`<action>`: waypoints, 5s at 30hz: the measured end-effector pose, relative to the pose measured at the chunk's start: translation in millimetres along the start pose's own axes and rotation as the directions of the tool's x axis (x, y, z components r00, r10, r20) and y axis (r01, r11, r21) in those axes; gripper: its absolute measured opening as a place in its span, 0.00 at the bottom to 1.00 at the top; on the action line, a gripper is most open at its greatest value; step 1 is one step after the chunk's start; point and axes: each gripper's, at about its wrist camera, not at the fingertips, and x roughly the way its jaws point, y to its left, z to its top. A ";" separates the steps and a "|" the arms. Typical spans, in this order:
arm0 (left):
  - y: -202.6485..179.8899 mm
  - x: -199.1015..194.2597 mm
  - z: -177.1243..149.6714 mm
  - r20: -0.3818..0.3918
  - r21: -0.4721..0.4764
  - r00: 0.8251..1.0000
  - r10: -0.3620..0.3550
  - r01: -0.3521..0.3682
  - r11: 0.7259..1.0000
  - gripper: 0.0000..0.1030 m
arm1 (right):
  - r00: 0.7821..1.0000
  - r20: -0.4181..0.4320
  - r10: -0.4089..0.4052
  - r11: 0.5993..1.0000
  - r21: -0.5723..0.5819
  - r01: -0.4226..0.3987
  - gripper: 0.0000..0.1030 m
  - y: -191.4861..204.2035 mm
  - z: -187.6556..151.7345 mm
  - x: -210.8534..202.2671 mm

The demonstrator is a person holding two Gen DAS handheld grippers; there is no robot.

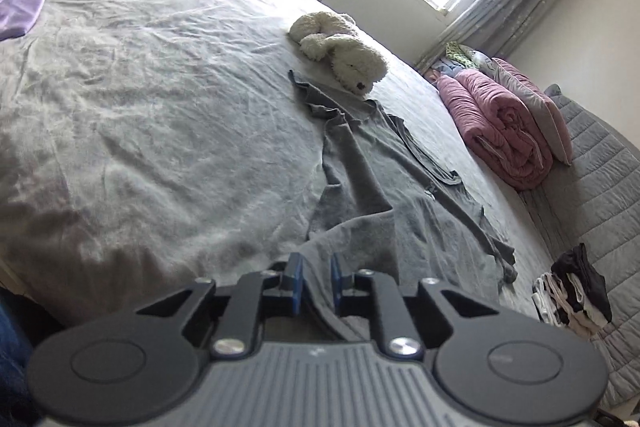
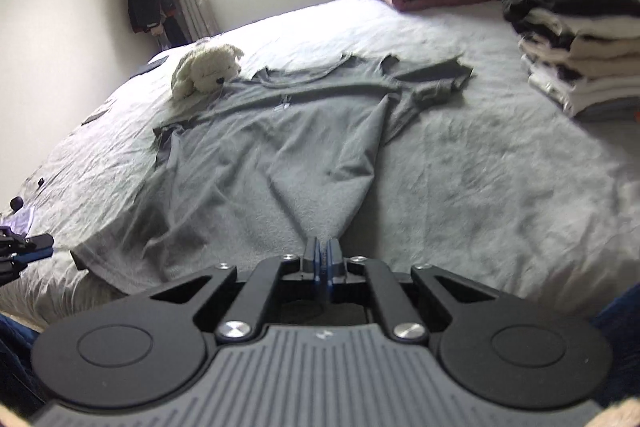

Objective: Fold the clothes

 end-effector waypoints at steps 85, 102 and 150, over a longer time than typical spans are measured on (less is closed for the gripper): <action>10.5 13.6 -7.0 0.027 0.157 0.990 0.136 -0.139 0.978 0.05 | 0.957 -0.026 -0.290 0.938 0.192 0.290 0.07 -27.7 -26.6 -16.4; 15.4 42.9 -9.2 -0.074 0.135 0.983 0.169 -0.158 0.978 0.39 | 0.961 -0.009 -0.276 0.922 0.281 0.267 0.06 -49.9 -20.6 -27.5; -46.4 38.5 46.0 -0.019 0.327 0.970 0.241 -0.222 0.919 0.36 | 0.989 -0.136 -0.055 0.984 0.163 0.077 0.28 -76.5 52.4 47.9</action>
